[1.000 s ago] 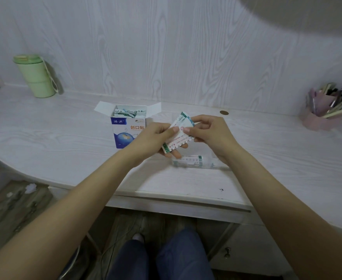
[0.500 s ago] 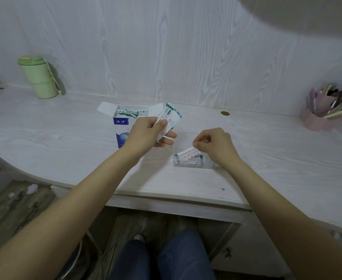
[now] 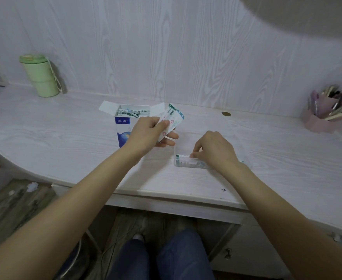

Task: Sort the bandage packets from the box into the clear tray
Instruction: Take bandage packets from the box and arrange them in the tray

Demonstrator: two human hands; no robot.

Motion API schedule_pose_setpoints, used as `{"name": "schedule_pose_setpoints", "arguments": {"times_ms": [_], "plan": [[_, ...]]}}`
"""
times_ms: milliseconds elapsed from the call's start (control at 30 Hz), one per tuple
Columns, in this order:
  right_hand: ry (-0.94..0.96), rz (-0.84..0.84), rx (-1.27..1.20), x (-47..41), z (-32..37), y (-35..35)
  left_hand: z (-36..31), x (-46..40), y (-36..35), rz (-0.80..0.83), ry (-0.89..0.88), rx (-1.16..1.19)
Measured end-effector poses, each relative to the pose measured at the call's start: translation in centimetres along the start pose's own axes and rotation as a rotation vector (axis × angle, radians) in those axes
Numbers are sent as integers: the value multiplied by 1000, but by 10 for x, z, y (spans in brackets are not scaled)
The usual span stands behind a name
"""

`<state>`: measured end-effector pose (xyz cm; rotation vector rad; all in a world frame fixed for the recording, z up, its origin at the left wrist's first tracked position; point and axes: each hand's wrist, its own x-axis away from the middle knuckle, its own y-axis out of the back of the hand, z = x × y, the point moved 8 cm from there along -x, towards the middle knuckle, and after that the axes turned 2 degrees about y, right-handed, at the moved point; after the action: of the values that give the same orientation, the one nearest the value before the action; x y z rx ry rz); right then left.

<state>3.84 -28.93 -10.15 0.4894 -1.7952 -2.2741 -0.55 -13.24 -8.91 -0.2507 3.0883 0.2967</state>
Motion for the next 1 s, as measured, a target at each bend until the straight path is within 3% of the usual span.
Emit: {"name": "schedule_pose_setpoints", "arguments": {"times_ms": [133, 200, 267, 367, 567, 1000], "plan": [[15, 52, -38, -3, 0, -4, -2, 0, -3, 20, -5, 4], [3, -14, -177, -5, -4, 5, -2, 0, -6, 38, -3, 22], [-13, -104, -508, -1, -9, 21, -1, -1, -10, 63, -5, 56], [-32, -47, -1002, 7, -11, 33, -1, -1, -22, 137, -15, 71], [-26, -117, -988, 13, -26, 44, -7, 2, -51, 284, -17, 96], [-312, -180, -843, 39, -123, 41, -12, -14, -70, 115, -12, 7]]}}
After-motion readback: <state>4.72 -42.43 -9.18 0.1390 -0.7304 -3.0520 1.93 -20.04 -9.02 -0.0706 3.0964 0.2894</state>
